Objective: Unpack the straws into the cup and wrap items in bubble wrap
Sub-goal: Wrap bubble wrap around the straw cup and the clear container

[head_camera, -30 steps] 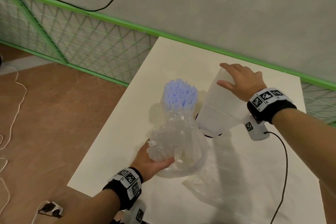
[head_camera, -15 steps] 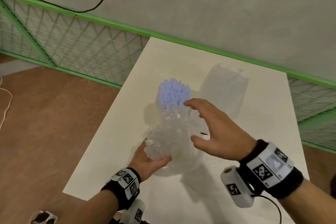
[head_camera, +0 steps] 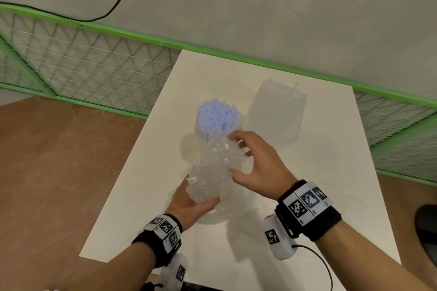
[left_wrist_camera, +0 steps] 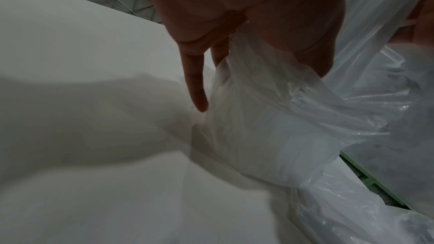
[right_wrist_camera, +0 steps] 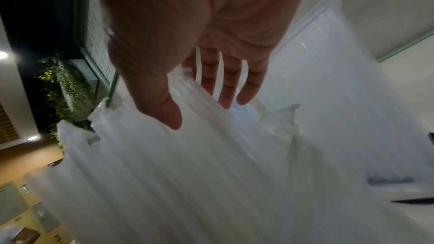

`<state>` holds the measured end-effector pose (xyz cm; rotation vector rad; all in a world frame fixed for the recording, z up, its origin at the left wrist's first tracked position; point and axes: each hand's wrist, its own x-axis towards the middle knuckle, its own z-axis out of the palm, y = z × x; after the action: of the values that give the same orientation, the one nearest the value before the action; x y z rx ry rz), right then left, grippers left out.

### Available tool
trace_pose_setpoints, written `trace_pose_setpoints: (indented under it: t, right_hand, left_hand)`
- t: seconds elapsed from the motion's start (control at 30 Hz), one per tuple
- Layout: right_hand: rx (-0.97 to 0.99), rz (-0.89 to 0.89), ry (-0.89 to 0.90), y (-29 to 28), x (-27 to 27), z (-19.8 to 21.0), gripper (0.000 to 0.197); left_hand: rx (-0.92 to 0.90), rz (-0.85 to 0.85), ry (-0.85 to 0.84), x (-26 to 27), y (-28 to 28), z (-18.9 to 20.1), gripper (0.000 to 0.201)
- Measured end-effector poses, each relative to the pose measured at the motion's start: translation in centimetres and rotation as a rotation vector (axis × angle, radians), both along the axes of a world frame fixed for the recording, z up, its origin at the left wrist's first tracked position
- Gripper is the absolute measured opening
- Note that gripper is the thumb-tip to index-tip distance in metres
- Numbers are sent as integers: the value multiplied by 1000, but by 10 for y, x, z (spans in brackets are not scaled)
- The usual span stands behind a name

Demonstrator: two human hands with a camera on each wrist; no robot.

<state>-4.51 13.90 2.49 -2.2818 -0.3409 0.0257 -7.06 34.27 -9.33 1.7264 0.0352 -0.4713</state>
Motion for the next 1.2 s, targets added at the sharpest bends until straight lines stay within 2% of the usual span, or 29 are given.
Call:
trace_pose_setpoints:
  t: [0.23, 0.37, 0.57, 0.8, 0.93, 1.0, 1.1, 1.2]
  right_hand:
    - [8, -59, -119, 2, -5, -7, 29]
    - [24, -98, -128, 3, -11, -8, 17]
    - [99, -163, -55, 6, -20, -14, 22]
    - [37, -82, -225, 7, -26, -16, 25]
    - [-8, -71, -250, 5, -24, -20, 13]
    - [-12, -87, -257, 3, -23, -21, 14]
    - [10, -133, -206, 2, -24, -23, 20]
    - [10, -173, -152, 2, -25, -21, 15]
  left_hand:
    - [-16, 17, 28, 0, 1, -8, 59]
    - [-3, 3, 22, 1, 2, -10, 63]
    - [2, 15, 44, 1, 1, -11, 59]
    - [-1, 26, 58, 1, 0, -10, 60]
    - [-3, 28, 55, 1, 0, -10, 60]
    - [-14, 30, 63, 1, -1, -11, 60]
    - [-28, 31, 70, 1, -1, -11, 59]
    - [-46, 35, 76, 1, -1, -13, 60]
